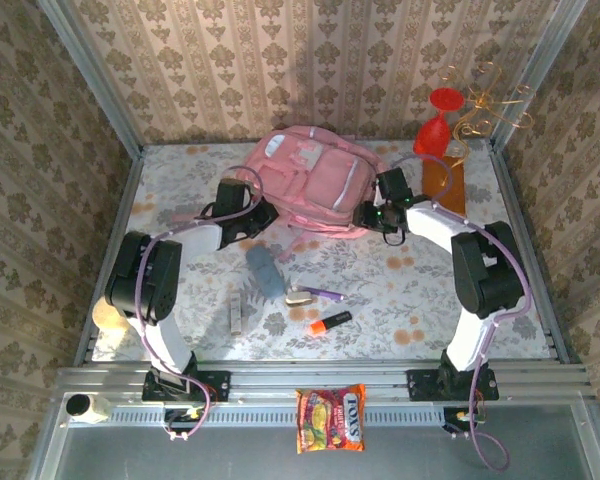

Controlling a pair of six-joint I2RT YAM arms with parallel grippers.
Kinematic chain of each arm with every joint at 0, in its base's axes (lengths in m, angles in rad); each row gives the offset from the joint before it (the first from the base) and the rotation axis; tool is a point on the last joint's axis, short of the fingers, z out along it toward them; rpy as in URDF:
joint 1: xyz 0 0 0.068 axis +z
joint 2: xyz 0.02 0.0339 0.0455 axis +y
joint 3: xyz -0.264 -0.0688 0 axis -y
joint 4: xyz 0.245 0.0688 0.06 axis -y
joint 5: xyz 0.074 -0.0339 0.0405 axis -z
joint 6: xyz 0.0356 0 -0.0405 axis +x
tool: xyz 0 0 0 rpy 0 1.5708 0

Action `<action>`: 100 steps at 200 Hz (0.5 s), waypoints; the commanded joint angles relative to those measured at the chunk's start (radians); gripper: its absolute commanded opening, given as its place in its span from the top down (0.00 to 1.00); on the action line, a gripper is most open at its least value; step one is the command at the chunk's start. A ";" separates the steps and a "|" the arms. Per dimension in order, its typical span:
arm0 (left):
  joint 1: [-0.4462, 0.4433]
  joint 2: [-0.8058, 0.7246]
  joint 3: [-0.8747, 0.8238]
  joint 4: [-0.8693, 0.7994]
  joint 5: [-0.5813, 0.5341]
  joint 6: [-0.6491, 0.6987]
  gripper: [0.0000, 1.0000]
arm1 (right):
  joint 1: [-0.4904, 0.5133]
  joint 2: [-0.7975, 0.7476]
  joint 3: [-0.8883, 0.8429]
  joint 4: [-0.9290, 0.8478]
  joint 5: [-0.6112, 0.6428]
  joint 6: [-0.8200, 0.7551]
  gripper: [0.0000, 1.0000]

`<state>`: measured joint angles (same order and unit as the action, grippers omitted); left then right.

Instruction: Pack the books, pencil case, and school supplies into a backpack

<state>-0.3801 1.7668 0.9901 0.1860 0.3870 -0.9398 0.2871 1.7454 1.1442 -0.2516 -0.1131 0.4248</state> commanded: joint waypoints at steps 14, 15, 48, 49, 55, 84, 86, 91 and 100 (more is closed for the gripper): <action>-0.009 -0.067 -0.012 0.023 0.017 -0.006 1.00 | 0.136 -0.191 -0.074 -0.017 0.166 -0.091 0.48; -0.009 -0.066 -0.012 0.023 0.016 -0.006 1.00 | 0.141 -0.195 -0.077 -0.015 0.168 -0.093 0.48; -0.013 -0.060 -0.013 0.041 0.044 -0.010 1.00 | 0.322 -0.228 -0.118 0.091 0.151 -0.142 0.49; -0.014 -0.060 -0.012 0.041 0.045 -0.010 1.00 | 0.327 -0.227 -0.118 0.096 0.152 -0.142 0.49; -0.014 -0.059 -0.012 0.041 0.048 -0.009 1.00 | 0.363 -0.207 -0.115 0.132 0.156 -0.140 0.49; -0.014 -0.068 -0.014 0.037 0.050 0.004 1.00 | 0.461 -0.073 -0.089 0.301 0.201 -0.118 0.52; -0.014 -0.068 -0.015 0.037 0.049 0.005 1.00 | 0.465 -0.063 -0.089 0.315 0.204 -0.119 0.52; -0.014 -0.069 -0.016 0.035 0.050 0.006 1.00 | 0.474 -0.036 -0.087 0.354 0.215 -0.121 0.53; -0.014 -0.072 -0.016 0.035 0.053 0.008 1.00 | 0.482 0.010 -0.086 0.420 0.225 -0.123 0.54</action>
<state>-0.3801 1.7546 0.9764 0.1871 0.3828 -0.9428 0.7471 1.6424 1.0481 -0.0273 0.0349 0.3126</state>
